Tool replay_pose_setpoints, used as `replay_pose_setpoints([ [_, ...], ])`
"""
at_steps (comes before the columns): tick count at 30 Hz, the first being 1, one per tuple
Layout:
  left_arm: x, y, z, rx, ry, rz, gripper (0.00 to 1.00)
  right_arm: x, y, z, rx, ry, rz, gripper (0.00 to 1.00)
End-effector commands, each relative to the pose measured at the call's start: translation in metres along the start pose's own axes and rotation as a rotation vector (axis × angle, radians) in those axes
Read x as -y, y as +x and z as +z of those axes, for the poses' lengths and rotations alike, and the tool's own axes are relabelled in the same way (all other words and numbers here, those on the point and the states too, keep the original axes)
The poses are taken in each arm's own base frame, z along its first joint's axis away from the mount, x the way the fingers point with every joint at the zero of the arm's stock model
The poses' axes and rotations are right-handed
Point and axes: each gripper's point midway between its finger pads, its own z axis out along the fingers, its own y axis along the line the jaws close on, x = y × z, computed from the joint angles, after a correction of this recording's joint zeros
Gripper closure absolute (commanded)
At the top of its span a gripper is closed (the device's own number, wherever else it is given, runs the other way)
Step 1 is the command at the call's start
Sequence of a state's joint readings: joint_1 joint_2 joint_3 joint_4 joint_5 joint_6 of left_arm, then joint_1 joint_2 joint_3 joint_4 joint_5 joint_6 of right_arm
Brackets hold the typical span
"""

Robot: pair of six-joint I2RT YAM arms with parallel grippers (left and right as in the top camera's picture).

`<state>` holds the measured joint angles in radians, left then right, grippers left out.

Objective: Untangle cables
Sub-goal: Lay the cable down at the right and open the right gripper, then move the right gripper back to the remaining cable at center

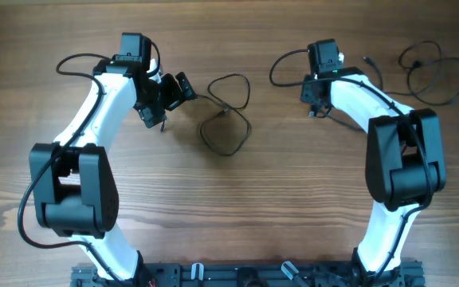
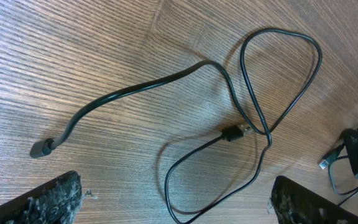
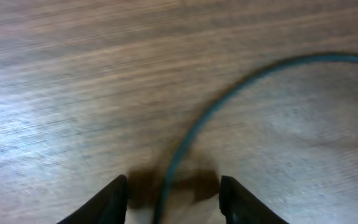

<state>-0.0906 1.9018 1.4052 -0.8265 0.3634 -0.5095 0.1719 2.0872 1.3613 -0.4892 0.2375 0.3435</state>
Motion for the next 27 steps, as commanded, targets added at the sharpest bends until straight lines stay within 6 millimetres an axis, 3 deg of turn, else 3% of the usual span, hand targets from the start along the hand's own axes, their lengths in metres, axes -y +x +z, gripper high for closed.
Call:
replay_pose_setpoints([
  [1,0.003,-0.002,-0.005,0.018,0.001,0.017,0.00,0.047,0.046,0.027,-0.183,0.117,0.011,0.46],
  [4,0.003,-0.002,-0.005,0.018,0.001,0.017,0.00,0.074,0.053,0.024,-0.252,0.150,0.037,0.45],
  [6,0.003,-0.002,-0.005,0.018,0.001,0.017,0.00,0.088,0.045,0.015,-0.267,0.155,0.027,0.36],
  [8,0.003,-0.002,-0.005,0.018,0.001,0.017,0.00,0.089,0.022,-0.003,-0.249,0.119,-0.030,0.17],
  [9,0.003,-0.002,-0.005,0.018,0.001,0.017,0.00,0.082,0.006,-0.017,-0.230,0.072,-0.075,0.09],
  [12,0.003,-0.001,-0.005,0.018,0.001,0.017,0.00,0.055,-0.031,-0.059,-0.184,-0.068,-0.131,0.00],
  [13,0.003,-0.002,-0.005,0.018,0.001,0.017,0.00,0.048,-0.046,-0.081,-0.172,-0.100,-0.096,0.00],
  [16,0.003,-0.001,-0.005,0.018,0.001,0.017,0.00,0.021,-0.063,-0.115,-0.157,-0.246,-0.041,0.00],
  [19,0.003,-0.002,-0.005,0.018,0.001,0.017,0.00,0.002,-0.060,-0.127,-0.187,-0.348,-0.028,0.00],
  [22,0.003,-0.002,-0.005,0.018,0.001,0.017,0.00,-0.002,-0.054,-0.124,-0.221,-0.363,0.032,0.00],
  [27,0.003,-0.002,-0.005,0.018,0.001,0.017,0.00,-0.049,-0.043,-0.135,-0.264,-0.596,0.013,0.01],
])
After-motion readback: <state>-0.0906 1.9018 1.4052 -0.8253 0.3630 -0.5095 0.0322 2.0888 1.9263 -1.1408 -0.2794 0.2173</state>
